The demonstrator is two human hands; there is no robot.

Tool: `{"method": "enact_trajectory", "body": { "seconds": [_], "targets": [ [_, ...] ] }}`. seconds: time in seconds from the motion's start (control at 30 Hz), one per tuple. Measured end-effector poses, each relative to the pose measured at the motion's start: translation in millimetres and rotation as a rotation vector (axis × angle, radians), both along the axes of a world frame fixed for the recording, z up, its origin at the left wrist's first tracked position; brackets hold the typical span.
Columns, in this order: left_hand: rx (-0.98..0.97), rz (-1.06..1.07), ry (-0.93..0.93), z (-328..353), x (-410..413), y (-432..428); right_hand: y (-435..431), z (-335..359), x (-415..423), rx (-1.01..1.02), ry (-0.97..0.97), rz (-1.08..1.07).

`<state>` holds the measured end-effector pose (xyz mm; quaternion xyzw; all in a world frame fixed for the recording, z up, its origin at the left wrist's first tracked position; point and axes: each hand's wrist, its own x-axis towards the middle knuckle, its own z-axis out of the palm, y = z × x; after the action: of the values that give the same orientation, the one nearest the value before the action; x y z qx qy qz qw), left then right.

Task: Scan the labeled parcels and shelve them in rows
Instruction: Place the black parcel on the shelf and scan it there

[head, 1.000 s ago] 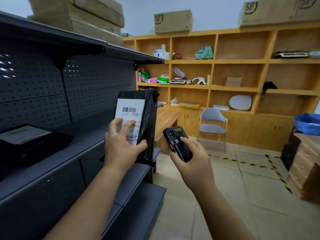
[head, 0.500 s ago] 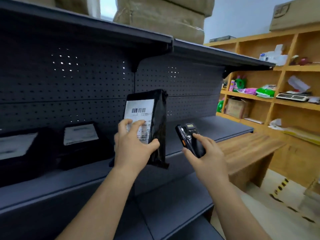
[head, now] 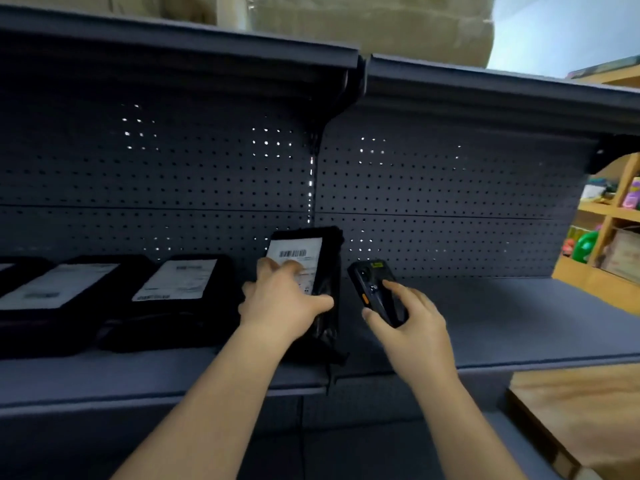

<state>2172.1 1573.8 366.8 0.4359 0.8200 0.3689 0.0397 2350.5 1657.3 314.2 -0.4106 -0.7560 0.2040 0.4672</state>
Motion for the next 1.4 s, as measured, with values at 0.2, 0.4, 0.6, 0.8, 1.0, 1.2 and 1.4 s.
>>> {"method": "enact_trajectory", "body": {
  "seconds": [0.2, 0.4, 0.6, 0.8, 1.0, 1.2, 1.4],
  "targets": [
    [-0.384, 0.239, 0.033, -4.4, 15.8, 39.7, 47.7, -3.2, 3.7, -0.009, 0.028, 0.173],
    [-0.451, 0.332, 0.003, -2.3, 15.7, 57.9, 70.3, -12.1, 1.0, -0.012, 0.014, 0.277],
    [-0.460, 0.376, 0.032, -6.2, 2.3, 74.3, 75.2, -18.4, -7.9, -0.030, 0.010, 0.303],
    [-0.474, 0.337, 0.014, -4.0, -20.3, 87.6, 76.5, -20.9, -14.5, -0.047, -0.011, 0.285],
    [-0.345, 0.201, 0.011, -9.8, -24.5, 63.9, 60.0, -18.4, -1.6, -0.015, -0.005, 0.274],
    [0.233, 0.072, 0.313, -28.7, -2.1, -6.6, 29.6, -7.4, 9.5, 0.009, 0.027, 0.333],
    [0.354, 0.051, 0.465, -42.1, 2.4, -99.1, -42.7, -2.8, 8.4, 0.012, 0.052, 0.376]
  ]
}}
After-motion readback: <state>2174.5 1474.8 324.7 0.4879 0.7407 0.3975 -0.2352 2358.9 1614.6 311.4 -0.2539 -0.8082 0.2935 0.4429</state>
